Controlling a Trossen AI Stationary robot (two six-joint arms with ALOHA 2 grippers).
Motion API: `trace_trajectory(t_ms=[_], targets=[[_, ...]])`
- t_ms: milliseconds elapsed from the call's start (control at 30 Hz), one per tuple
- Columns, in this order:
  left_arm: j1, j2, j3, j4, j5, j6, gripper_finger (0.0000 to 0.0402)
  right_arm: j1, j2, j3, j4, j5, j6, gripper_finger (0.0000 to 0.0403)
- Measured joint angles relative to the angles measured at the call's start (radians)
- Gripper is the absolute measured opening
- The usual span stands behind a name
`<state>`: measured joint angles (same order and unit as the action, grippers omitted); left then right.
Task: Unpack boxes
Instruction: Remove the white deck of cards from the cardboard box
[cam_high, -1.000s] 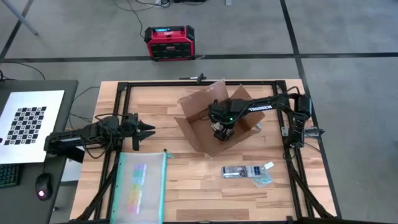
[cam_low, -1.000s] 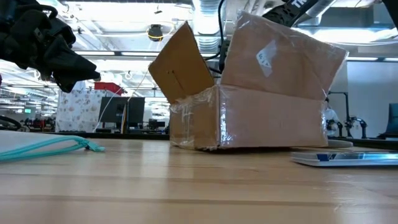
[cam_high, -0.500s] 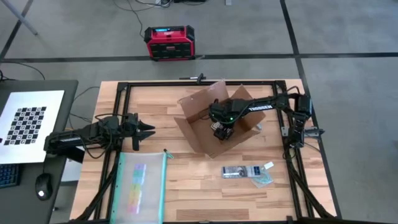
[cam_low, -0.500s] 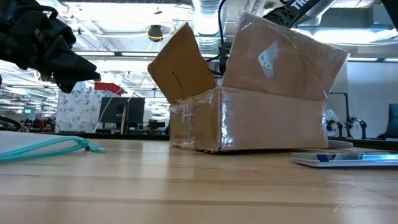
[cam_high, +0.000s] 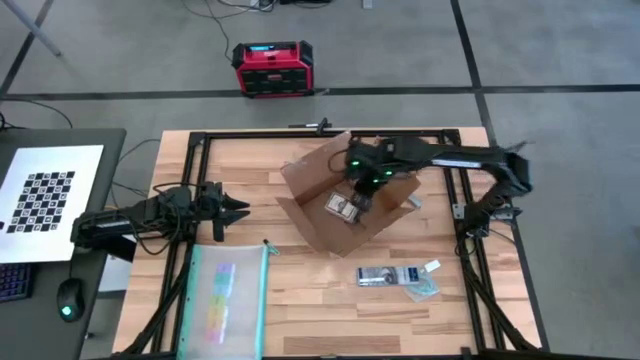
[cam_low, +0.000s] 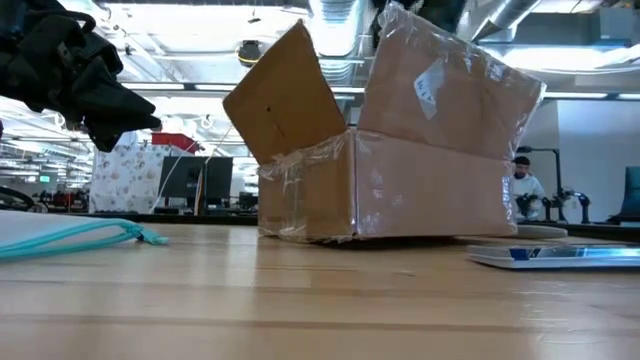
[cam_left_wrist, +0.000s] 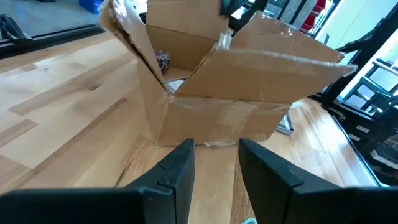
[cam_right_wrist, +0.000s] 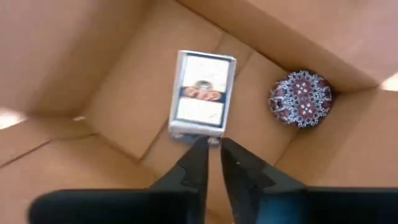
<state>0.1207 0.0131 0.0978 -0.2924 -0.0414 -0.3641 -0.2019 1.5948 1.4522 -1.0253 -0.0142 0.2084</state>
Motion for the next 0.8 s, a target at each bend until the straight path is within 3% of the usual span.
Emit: trace_trajectory(t_ms=[133,300,433,600,800], targets=[[0.0,0.0,0.0,0.0,0.0,0.0,0.0109,0.037,-0.119,-0.021,0.002,0.002,0.0,0.0001],[0.0,0.0,0.0,0.0,-0.006,0.0,0.0109,0.053,-0.155,-0.035,0.053,0.019,0.001,0.0016],[0.0,0.0,0.0,0.0,-0.006,-0.017,0.0109,0.036,-0.104,-0.039,0.122,0.019,0.001,0.0037],[0.0,0.0,0.0,0.0,-0.007,-0.019,0.0109,0.015,0.001,-0.039,0.195,-0.011,-0.001,0.0093],[0.0,0.0,0.0,0.0,-0.007,0.027,0.0109,-0.012,0.125,-0.035,0.195,-0.042,-0.049,0.0206]])
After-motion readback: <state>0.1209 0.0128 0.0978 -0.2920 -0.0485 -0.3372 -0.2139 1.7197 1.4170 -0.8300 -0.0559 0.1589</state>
